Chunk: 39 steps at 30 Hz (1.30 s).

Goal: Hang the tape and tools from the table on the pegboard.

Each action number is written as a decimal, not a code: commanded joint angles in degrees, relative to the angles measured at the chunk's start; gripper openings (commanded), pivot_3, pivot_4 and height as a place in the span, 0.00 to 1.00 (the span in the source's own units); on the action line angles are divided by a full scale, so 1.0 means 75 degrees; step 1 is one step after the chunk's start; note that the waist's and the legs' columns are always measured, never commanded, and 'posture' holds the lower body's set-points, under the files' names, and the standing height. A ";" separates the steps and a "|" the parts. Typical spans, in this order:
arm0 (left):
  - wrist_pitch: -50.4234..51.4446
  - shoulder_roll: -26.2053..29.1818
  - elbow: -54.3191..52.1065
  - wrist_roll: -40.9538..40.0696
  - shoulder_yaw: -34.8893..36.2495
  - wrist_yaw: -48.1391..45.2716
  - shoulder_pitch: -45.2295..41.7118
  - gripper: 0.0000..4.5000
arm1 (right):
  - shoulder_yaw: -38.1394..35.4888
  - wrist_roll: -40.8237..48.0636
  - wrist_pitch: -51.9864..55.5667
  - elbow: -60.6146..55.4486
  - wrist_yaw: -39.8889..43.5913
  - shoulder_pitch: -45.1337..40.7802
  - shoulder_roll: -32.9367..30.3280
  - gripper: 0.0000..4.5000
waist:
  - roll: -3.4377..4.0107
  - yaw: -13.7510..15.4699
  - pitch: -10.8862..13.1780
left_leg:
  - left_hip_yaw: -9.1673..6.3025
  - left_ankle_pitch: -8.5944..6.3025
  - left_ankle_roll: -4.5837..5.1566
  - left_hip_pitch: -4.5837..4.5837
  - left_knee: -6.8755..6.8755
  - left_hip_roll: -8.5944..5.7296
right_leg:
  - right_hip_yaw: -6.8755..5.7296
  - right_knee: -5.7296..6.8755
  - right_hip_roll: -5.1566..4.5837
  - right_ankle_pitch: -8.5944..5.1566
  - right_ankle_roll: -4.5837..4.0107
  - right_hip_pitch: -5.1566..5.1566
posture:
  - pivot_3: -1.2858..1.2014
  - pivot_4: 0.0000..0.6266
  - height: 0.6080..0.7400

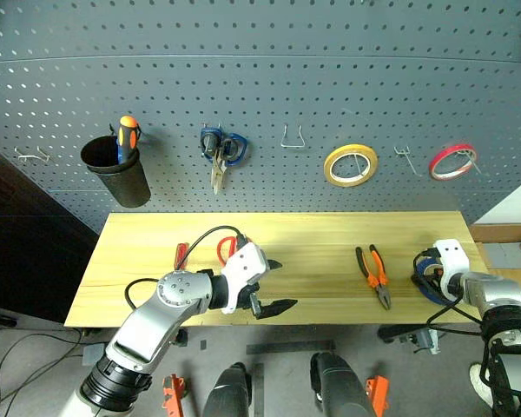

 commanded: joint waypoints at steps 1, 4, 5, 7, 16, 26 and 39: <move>-0.0092 -0.0024 -0.0403 -0.0289 0.0054 -0.0245 -0.0099 0.98 | -0.0129 -0.0006 -0.0080 0.0685 -0.0396 0.0045 0.0353 0.27 | -0.0046 -0.0003 -0.0030 | 0.0000 0.0000 0.0000 0.0003 0.0000 0.0006 | 0.0000 0.0001 0.0005 0.0002 -0.0003 0.0001 | 0.46 0.34 1.00; -0.0215 -0.0086 -0.0355 -0.0347 0.0091 -0.0312 -0.0143 0.98 | -0.0374 0.0001 -0.0361 0.0155 -0.1051 0.0236 0.0476 0.15 | -0.0087 0.0001 -0.0081 | 0.0003 0.0000 -0.0002 0.0008 0.0003 0.0010 | 0.0003 -0.0001 0.0009 0.0007 -0.0009 0.0004 | 0.46 0.33 1.00; -0.0291 -0.0105 -0.0322 -0.0331 0.0100 -0.0321 -0.0158 0.98 | -0.0505 0.0088 -0.0275 -0.0286 -0.1164 0.0399 0.0517 0.15 | -0.0091 0.0007 -0.0086 | 0.0004 0.0000 -0.0002 0.0007 0.0007 0.0009 | 0.0004 -0.0001 0.0009 0.0010 -0.0008 0.0006 | 0.46 0.33 1.00; -0.0418 -0.0169 -0.0246 -0.0313 0.0105 -0.0329 -0.0189 0.98 | -0.0763 0.0249 -0.0054 -0.1376 -0.1388 0.0836 0.0592 0.15 | -0.0082 0.0016 -0.0089 | 0.0008 0.0001 -0.0003 0.0004 0.0014 0.0007 | 0.0013 -0.0003 0.0008 0.0018 -0.0001 0.0006 | 0.46 0.32 1.00; -0.1123 -0.0637 0.0133 -0.0400 0.0473 -0.0207 -0.0115 0.98 | -0.0641 0.0234 0.0759 -0.9978 -0.2351 0.4148 0.1240 0.15 | 0.0065 -0.0012 -0.0128 | 0.0085 -0.0001 -0.0003 -0.0008 0.0006 0.0009 | 0.0082 0.0010 0.0009 0.0019 0.0008 -0.0048 | 0.43 0.33 1.00; -0.1367 -0.0861 0.0430 -0.0970 0.1078 -0.0289 -0.0350 0.98 | 0.0816 -0.0472 -0.0832 -1.1365 -0.2563 0.3974 0.1941 0.15 | 0.0059 -0.0223 -0.0128 | 0.0150 -0.0004 -0.0002 -0.0001 0.0059 0.0001 | 0.0163 -0.0003 0.0016 0.0057 0.0057 -0.0044 | 0.42 0.33 1.00; -0.1396 -0.1042 0.0482 -0.0789 0.0958 -0.0095 -0.0524 0.98 | -0.0082 -0.0268 -0.2719 -0.6831 -0.2122 0.0987 0.1528 0.15 | 0.0059 -0.0360 -0.0129 | 0.0148 -0.0012 0.0014 -0.0011 0.0088 0.0008 | 0.0163 0.0000 0.0028 0.0075 0.0048 -0.0041 | 0.43 0.31 1.00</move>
